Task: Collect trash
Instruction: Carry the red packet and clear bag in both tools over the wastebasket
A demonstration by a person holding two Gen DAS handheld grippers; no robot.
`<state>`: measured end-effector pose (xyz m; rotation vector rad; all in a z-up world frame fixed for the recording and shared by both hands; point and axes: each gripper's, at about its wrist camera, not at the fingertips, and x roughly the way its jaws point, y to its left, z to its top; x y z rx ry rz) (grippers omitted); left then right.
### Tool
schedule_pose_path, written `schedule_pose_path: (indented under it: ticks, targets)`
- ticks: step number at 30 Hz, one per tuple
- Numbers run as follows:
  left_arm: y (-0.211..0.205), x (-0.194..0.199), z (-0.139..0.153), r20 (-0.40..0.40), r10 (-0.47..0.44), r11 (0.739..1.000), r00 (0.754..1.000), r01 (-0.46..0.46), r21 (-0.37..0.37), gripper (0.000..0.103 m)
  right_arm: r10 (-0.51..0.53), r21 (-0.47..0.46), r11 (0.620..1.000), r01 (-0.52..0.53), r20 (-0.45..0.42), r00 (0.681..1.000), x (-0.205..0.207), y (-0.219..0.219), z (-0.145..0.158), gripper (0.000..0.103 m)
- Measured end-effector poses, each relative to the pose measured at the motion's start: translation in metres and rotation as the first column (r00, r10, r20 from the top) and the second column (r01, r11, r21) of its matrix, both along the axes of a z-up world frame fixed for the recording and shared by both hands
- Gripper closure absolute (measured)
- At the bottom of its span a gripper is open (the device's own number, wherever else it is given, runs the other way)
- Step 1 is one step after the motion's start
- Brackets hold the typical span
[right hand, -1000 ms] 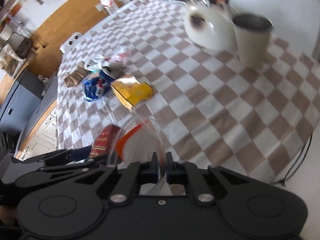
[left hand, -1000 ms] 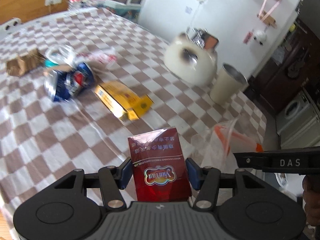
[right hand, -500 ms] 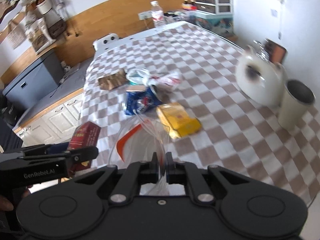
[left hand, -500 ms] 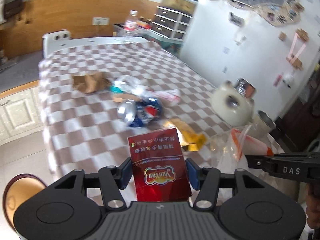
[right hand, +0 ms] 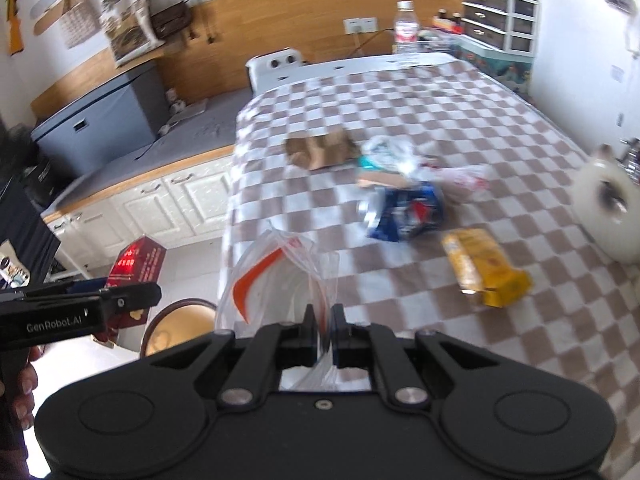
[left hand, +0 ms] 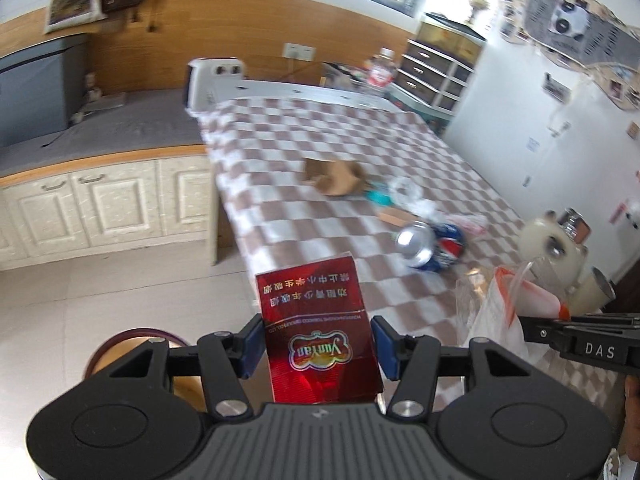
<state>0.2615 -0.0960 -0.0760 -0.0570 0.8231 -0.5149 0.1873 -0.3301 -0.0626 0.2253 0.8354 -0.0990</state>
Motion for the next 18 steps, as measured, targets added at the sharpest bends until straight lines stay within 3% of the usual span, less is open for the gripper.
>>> schedule_pose_path:
  ticks: [18]
  targets:
    - [0.141,0.057,-0.03,-0.063,0.184,0.982,0.981,-0.182,0.039,0.047,0.132,0.009,0.991,-0.131,-0.053,0.99,0.088,0.131,-0.024,0.097]
